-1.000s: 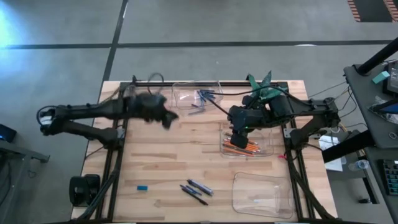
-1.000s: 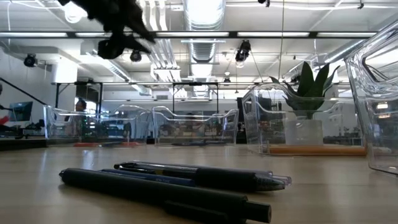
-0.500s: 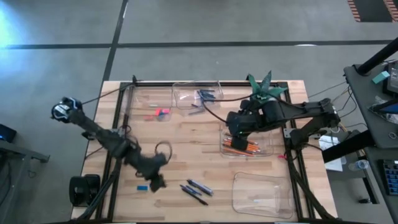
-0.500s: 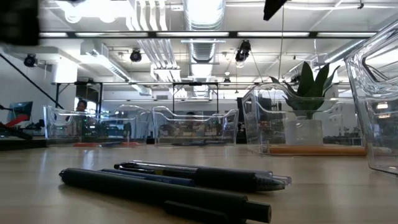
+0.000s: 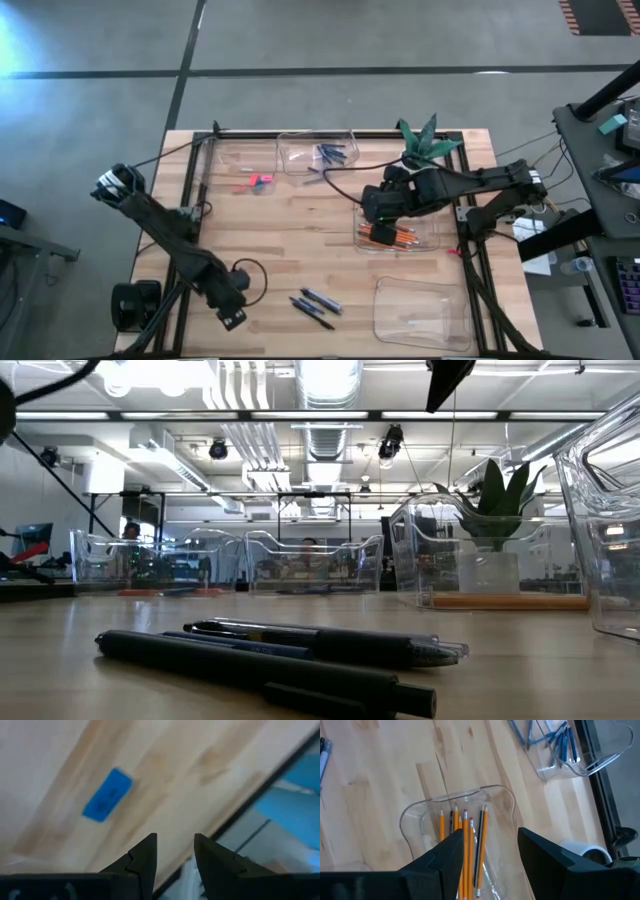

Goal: Sort crayons/erasers/pens/pencils in bins
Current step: Put the blue eraser into the top left transparent bin

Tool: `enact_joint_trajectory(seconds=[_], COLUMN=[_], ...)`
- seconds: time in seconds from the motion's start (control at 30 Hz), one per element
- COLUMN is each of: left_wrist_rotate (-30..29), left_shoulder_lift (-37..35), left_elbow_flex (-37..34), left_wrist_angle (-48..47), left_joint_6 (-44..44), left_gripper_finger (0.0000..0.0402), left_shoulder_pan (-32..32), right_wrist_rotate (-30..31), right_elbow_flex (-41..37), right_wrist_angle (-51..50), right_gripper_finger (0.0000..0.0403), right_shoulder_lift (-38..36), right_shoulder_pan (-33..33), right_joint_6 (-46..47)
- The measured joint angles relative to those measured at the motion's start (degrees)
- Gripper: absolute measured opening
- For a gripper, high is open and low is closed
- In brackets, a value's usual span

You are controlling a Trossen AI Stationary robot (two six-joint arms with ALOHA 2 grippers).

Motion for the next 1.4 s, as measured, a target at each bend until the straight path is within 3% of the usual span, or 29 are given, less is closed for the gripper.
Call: enact_joint_trajectory(seconds=[0.4,0.67,0.97,1.4], left_wrist_rotate=[-0.28,-4.49,-5.06,-5.8], left_shoulder_lift=[5.53,7.53,9.92,14.37], left_elbow_flex=[-0.36,-0.36,-0.36,-0.04], left_wrist_angle=[-3.48,-4.57,-4.53,-4.56], left_joint_6=[8.55,21.74,33.56,34.79], left_gripper_finger=[0.0116,0.0116,0.0116,0.0116], left_shoulder_pan=[0.05,0.04,0.03,-0.86], right_wrist_rotate=[-0.02,-0.04,-0.07,-0.07], right_elbow_flex=[-0.04,-0.04,-0.04,-0.04], right_wrist_angle=[3.93,4.46,4.46,4.24], right_gripper_finger=[0.0178,0.0178,0.0178,0.0178], right_shoulder_lift=[0.01,0.02,0.0,0.0], right_shoulder_pan=[0.0,-0.02,-0.02,-0.02], right_joint_6=[0.03,0.04,0.76,0.14])
